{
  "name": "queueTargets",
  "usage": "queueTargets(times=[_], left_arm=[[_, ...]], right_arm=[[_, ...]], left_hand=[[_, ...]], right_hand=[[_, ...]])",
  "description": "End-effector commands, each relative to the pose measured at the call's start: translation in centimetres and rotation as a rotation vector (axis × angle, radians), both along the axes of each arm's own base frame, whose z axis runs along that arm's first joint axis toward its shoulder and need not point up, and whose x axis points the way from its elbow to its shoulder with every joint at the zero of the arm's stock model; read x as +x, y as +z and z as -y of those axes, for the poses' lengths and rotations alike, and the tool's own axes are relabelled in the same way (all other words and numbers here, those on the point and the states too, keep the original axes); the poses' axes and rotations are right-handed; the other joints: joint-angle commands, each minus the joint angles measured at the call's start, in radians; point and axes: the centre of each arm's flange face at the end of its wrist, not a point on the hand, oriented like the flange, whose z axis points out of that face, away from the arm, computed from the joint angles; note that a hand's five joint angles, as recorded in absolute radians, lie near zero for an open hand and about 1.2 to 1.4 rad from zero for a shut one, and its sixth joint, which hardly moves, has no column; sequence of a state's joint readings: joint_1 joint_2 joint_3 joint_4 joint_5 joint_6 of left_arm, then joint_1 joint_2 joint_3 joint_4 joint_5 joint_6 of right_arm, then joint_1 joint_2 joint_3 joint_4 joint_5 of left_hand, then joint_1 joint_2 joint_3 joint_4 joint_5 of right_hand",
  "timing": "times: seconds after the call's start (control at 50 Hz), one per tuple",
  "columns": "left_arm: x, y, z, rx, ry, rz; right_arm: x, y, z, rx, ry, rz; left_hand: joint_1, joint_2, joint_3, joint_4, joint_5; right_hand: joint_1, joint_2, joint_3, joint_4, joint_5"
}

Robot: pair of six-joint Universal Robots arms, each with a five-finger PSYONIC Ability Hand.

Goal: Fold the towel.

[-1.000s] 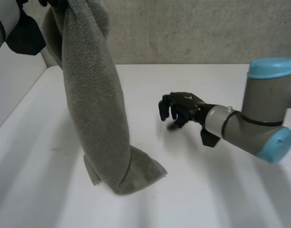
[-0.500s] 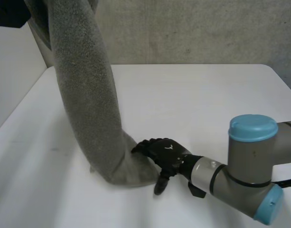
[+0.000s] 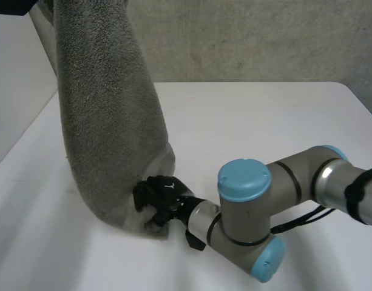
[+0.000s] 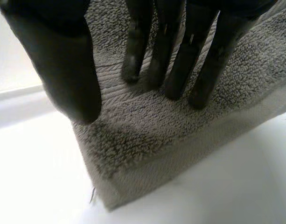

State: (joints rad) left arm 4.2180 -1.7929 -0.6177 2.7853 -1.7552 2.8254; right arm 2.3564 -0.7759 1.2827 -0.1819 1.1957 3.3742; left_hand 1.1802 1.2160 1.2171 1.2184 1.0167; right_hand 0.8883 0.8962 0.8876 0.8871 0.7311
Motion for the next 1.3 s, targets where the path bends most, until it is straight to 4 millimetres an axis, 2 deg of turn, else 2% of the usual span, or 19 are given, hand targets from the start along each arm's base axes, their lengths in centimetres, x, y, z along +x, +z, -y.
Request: queueTargets(times=[0.02, 0.12, 0.16, 0.28, 0.3, 0.32, 0.34, 0.4, 0.58, 0.64, 0.82, 0.94, 1.0, 1.04, 1.06, 1.1, 1.16, 1.2, 1.3], left_arm=[[-0.1, -1.3, 0.6, 0.057, -0.009, -0.012], [0.0, -2.7, 1.2, 0.097, 0.006, 0.008], [0.0, -3.8, 1.6, 0.134, 0.006, 0.026], [-0.1, -5.7, 2.0, 0.191, 0.008, 0.06], [0.0, -6.3, 2.1, 0.21, 0.012, 0.069], [0.1, -6.7, 2.1, 0.223, 0.013, 0.079], [0.1, -6.7, 2.1, 0.223, 0.013, 0.08], [0.1, -7.3, 2.0, 0.242, 0.011, 0.095], [0.4, -5.6, -0.1, 0.202, -0.051, 0.094], [0.5, -4.9, -0.9, 0.184, -0.074, 0.089], [1.1, -3.9, -2.0, 0.155, -0.08, 0.08], [1.0, -4.0, -2.0, 0.156, -0.082, 0.079], [1.1, -4.1, -1.9, 0.163, -0.078, 0.079], [1.1, -4.7, -1.7, 0.174, -0.077, 0.089], [1.1, -4.7, -1.7, 0.174, -0.077, 0.089], [1.1, -5.0, -1.5, 0.182, -0.072, 0.093], [1.1, -5.1, -1.4, 0.182, -0.068, 0.094], [1.3, -5.4, -0.7, 0.193, -0.053, 0.097], [2.1, -6.2, 0.8, 0.218, -0.013, 0.1]], right_arm=[[0.2, 0.3, 0.8, -0.025, -0.032, -0.021], [-1.6, 2.4, 1.9, -0.119, -0.046, -0.06], [-4.3, 3.8, 4.8, -0.211, -0.11, -0.102], [-7.5, 5.9, 7.8, -0.307, -0.184, -0.147], [-8.3, 6.3, 8.3, -0.303, -0.196, -0.159], [-9.1, 6.5, 9.1, -0.282, -0.21, -0.17], [-9.1, 6.5, 9.1, -0.282, -0.211, -0.17], [-10.5, 6.9, 10.3, -0.237, -0.216, -0.179], [-7.9, 8.6, 14.0, -0.138, -0.095, -0.019], [-6.4, 7.5, 15.0, -0.044, -0.03, 0.031], [-1.0, 4.2, 13.0, 0.128, 0.232, 0.11], [0.5, 3.3, 11.2, 0.146, 0.293, 0.111], [1.2, 3.2, 10.2, 0.144, 0.319, 0.11], [1.5, 3.5, 10.2, 0.117, 0.309, 0.113], [1.5, 3.5, 10.2, 0.117, 0.309, 0.114], [1.6, 4.5, 11.0, 0.067, 0.276, 0.126], [1.3, 5.4, 11.8, 0.031, 0.235, 0.131], [-1.0, 7.7, 15.2, -0.05, 0.107, 0.132], [-4.8, 11.8, 18.2, -0.235, -0.015, 0.079]], left_hand=[[0.216, 0.18, 0.179, 0.178, 0.205], [0.216, 0.18, 0.179, 0.178, 0.205], [0.216, 0.18, 0.179, 0.178, 0.205], [0.216, 0.18, 0.179, 0.178, 0.205], [0.216, 0.18, 0.179, 0.178, 0.205], [0.216, 0.18, 0.179, 0.178, 0.205], [0.216, 0.18, 0.179, 0.178, 0.205], [0.216, 0.18, 0.179, 0.178, 0.205], [0.216, 0.18, 0.179, 0.178, 0.205], [0.216, 0.18, 0.179, 0.178, 0.205], [0.216, 0.18, 0.179, 0.178, 0.205], [0.216, 0.18, 0.179, 0.178, 0.205], [0.216, 0.18, 0.179, 0.178, 0.205], [0.216, 0.18, 0.179, 0.178, 0.205], [0.216, 0.18, 0.179, 0.178, 0.205], [0.216, 0.18, 0.179, 0.178, 0.205], [0.216, 0.18, 0.179, 0.178, 0.205], [0.216, 0.18, 0.179, 0.178, 0.205], [0.216, 0.18, 0.179, 0.178, 0.205]], right_hand=[[0.508, 0.5, 0.509, 0.509, 0.491], [0.508, 0.5, 0.509, 0.509, 0.491], [0.508, 0.5, 0.509, 0.509, 0.491], [0.508, 0.5, 0.509, 0.509, 0.491], [0.291, 0.283, 0.292, 0.292, 0.274], [-0.165, -0.172, -0.164, -0.163, -0.182], [-0.169, -0.177, -0.168, -0.168, -0.187], [-0.646, -0.654, -0.645, -0.645, -0.664], [-0.712, -0.72, -0.712, -0.711, -0.73], [-0.714, -0.722, -0.713, -0.713, -0.731], [-0.706, -0.714, -0.706, -0.705, -0.724], [-0.636, -0.644, -0.635, -0.635, -0.653], [-0.366, -0.374, -0.365, -0.365, -0.383], [0.09, 0.082, 0.09, 0.091, 0.072], [0.092, 0.084, 0.093, 0.093, 0.075], [0.46, 0.452, 0.461, 0.461, 0.443], [0.508, 0.5, 0.509, 0.509, 0.491], [0.508, 0.5, 0.509, 0.509, 0.491], [0.508, 0.5, 0.509, 0.509, 0.491]])
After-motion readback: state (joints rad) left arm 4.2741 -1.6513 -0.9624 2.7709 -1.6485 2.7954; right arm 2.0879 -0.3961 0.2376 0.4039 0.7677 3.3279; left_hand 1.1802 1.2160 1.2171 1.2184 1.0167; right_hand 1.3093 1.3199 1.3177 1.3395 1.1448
